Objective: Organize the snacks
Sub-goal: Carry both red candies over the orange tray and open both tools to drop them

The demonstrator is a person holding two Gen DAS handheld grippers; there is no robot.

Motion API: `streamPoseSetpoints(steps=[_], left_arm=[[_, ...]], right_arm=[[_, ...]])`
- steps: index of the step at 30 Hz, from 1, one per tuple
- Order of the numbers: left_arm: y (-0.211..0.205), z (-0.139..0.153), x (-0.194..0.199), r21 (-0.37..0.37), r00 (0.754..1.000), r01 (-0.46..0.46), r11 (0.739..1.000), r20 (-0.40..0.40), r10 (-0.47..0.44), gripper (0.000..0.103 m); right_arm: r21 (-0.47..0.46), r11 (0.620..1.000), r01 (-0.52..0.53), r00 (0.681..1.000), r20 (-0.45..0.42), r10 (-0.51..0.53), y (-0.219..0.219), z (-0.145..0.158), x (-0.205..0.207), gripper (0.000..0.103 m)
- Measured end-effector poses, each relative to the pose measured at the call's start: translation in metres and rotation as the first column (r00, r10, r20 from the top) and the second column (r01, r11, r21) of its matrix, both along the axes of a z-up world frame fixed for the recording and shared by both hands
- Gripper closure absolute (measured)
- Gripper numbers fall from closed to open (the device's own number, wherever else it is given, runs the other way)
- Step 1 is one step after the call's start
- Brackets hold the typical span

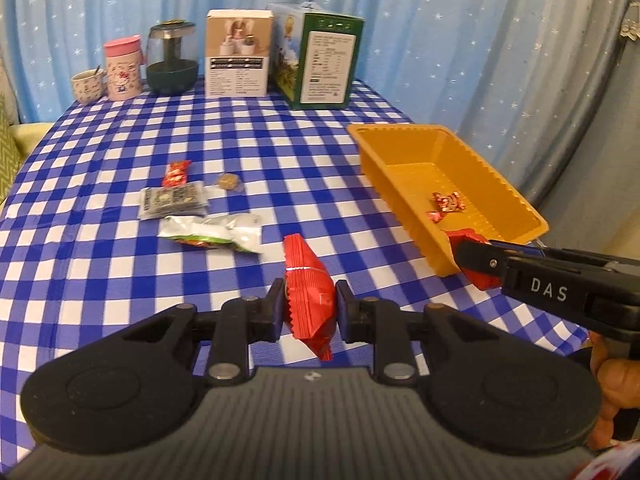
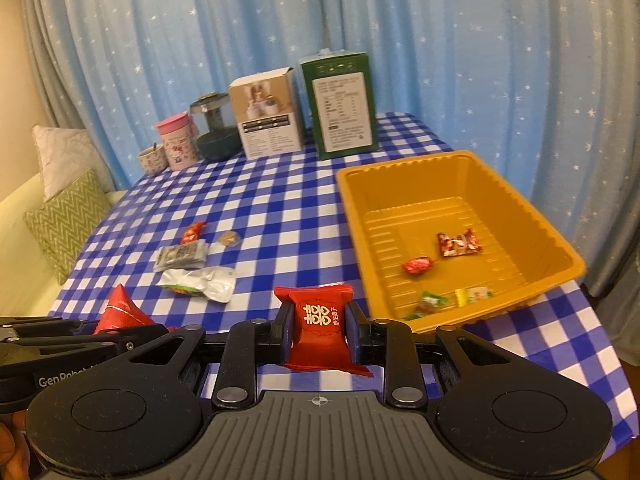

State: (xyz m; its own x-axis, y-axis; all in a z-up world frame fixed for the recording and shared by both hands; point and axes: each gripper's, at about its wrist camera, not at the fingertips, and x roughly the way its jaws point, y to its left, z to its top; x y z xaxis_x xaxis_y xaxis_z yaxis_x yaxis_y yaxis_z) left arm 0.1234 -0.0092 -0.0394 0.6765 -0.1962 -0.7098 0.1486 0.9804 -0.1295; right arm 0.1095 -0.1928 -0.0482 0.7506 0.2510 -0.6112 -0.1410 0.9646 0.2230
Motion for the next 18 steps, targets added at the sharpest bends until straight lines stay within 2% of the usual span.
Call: streamPoseSetpoints(steps=[18], left_arm=[[-0.068, 0.013, 0.019, -0.01, 0.993, 0.118, 0.993, 0.026, -0.118, 0.08]], right_arm=[[0.005, 0.995, 0.103, 0.995, 0.011, -0.103, -0.058, 0.009, -0.005, 0.076]])
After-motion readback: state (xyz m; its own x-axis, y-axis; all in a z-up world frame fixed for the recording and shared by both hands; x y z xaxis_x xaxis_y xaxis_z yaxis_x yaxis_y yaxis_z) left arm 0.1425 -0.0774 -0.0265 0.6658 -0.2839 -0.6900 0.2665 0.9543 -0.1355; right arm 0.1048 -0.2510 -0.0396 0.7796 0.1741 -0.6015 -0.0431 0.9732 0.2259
